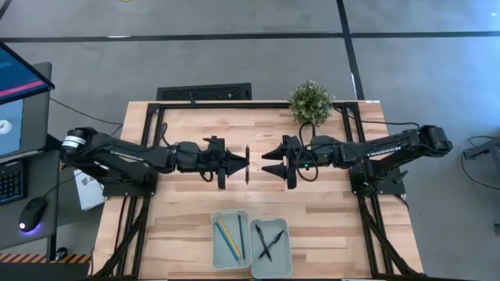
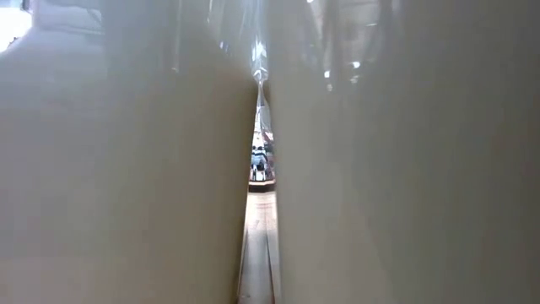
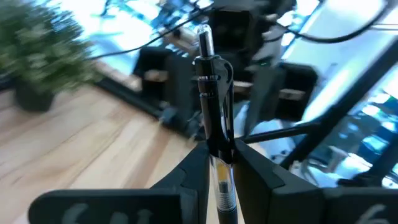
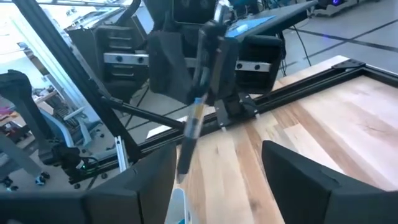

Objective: Sort pens & pencils
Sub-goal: Put the black pen into the right gray bin

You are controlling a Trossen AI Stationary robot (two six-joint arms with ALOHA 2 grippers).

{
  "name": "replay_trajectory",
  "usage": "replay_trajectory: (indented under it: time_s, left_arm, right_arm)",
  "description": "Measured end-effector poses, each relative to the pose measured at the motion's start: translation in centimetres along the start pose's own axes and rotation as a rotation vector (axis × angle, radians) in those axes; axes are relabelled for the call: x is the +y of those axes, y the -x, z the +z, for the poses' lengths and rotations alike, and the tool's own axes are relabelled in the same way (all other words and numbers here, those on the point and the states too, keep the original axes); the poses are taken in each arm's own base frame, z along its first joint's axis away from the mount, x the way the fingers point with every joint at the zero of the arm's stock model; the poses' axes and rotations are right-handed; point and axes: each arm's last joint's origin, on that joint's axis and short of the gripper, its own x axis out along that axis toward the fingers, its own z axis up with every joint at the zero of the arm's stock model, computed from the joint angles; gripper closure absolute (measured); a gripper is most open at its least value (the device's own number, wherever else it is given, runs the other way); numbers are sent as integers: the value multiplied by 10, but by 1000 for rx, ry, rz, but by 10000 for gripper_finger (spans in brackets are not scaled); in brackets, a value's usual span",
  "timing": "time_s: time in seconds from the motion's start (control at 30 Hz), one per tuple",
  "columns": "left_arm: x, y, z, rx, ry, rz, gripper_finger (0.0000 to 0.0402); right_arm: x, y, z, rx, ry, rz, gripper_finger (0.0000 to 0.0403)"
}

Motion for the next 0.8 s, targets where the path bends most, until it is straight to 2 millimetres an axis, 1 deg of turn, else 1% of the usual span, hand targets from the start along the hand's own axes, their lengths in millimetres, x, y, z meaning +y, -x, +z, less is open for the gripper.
replay_trajectory:
  time_s: [0.07,0.2,0.3,0.53,0.67,0.8]
  left_arm:
    - [0,-5,-1,-17,0,-30,351]
    - [5,-9,1,-46,41,-32,351]
    - [6,-9,2,-53,67,-28,351]
    - [4,-9,7,-99,92,-58,351]
    - [2,-8,11,-139,99,-78,351]
    - [3,-8,11,-151,102,-54,351]
  right_arm:
    - [2,0,1,-11,-23,9,143]
    - [4,0,5,-53,-115,33,143]
    - [5,0,7,-78,-189,47,143]
    - [4,0,8,-75,-385,49,143]
    - [6,0,7,-74,-388,50,143]
    - [8,0,6,-79,-376,36,143]
